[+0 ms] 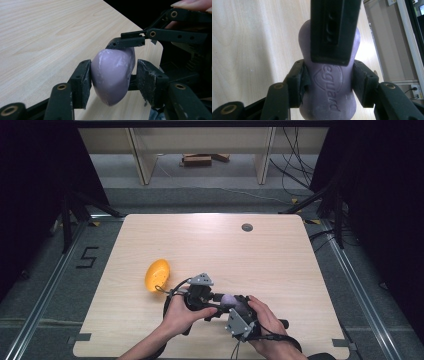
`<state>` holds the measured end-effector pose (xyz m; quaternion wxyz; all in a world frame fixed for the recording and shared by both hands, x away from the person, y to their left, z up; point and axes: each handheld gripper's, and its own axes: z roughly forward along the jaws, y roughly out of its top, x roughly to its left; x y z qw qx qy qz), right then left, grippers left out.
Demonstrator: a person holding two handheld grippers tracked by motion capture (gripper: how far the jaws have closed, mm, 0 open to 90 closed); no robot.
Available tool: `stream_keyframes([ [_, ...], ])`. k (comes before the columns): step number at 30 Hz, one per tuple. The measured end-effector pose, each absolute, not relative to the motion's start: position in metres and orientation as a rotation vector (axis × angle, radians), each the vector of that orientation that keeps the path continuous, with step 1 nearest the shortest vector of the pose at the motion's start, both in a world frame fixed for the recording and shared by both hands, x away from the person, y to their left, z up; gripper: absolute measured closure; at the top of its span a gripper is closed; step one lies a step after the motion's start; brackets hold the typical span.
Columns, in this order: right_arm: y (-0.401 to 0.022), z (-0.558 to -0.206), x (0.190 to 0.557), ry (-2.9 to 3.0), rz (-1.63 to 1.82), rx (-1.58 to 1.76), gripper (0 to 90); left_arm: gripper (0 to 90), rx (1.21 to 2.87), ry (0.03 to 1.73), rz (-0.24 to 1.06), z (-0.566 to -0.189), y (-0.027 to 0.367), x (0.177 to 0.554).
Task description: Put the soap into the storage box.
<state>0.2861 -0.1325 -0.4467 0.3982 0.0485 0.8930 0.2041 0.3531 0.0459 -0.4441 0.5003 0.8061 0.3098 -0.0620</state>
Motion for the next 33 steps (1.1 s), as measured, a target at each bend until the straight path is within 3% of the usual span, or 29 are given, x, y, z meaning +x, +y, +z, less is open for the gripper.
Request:
stream_keyframes([
  [22,-0.1313,-0.4466,0.2833,2.251,0.525,0.109,50.1,51.9,1.925,0.774,-0.271,-0.4499,0.0449,0.3612],
  [26,-0.1319,-0.4451,0.2858,2.232,0.507,0.061,50.2,58.3,1.890,0.794,-0.306,-0.4472,0.0496,0.3610],
  [33,-0.1318,-0.4410,0.2869,2.215,0.502,0.031,50.0,58.9,1.883,0.793,-0.259,-0.4426,0.0508,0.3577],
])
